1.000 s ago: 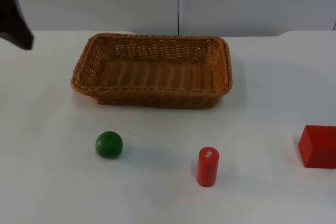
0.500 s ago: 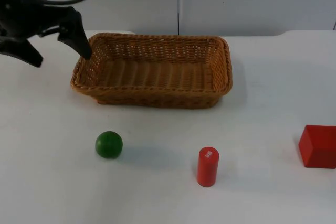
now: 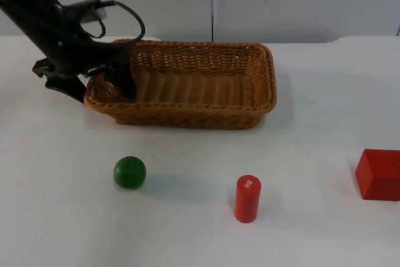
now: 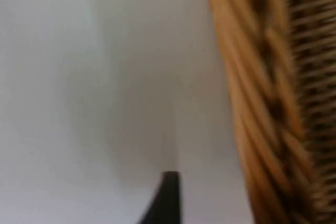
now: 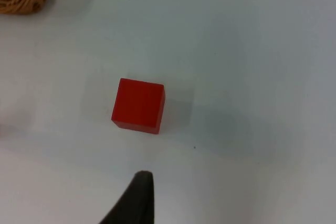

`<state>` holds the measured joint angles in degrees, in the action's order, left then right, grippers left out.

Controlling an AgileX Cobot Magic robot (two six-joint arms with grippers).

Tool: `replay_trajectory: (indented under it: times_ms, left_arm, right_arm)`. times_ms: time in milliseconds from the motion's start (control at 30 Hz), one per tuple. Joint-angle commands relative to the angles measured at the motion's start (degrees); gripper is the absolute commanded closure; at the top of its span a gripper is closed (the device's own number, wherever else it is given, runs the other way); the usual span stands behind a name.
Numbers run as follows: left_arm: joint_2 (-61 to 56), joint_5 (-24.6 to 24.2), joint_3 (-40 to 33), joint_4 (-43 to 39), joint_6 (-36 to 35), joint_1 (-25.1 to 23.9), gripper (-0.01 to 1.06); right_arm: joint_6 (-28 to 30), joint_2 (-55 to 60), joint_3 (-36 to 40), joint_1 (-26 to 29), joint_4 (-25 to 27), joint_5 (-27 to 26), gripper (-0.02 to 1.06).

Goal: Pick up the basket with the left hand and place the object to the left of the red cylinder into the basket with the right hand.

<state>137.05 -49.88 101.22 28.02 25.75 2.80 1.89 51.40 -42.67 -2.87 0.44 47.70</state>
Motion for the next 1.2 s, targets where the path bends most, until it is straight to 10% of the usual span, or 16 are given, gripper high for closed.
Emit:
replay_trajectory:
  times_ms: [0, 267, 733, 1167]
  left_arm:
    - [0.8, -0.5, 0.8, -0.1, -0.3, 0.2, 0.42]
    - [0.6, 2.5, 1.4, 1.1, -2.2, 0.1, 1.05]
    - [-4.6, 2.4, 1.4, 7.7, -8.3, -0.8, 1.05]
    - [-18.9, -15.4, -0.5, 8.0, -7.5, -7.2, 1.05]
  right_arm:
    - [0.4, 0.0, -0.4, 0.3, 0.3, -0.5, -0.01]
    - [0.4, 0.0, -0.4, 0.3, 0.3, -0.5, -0.01]
    - [0.4, 0.0, -0.4, 0.3, 0.3, -0.3, -0.01]
    - [0.4, 0.0, -0.4, 0.3, 0.1, -0.3, -0.01]
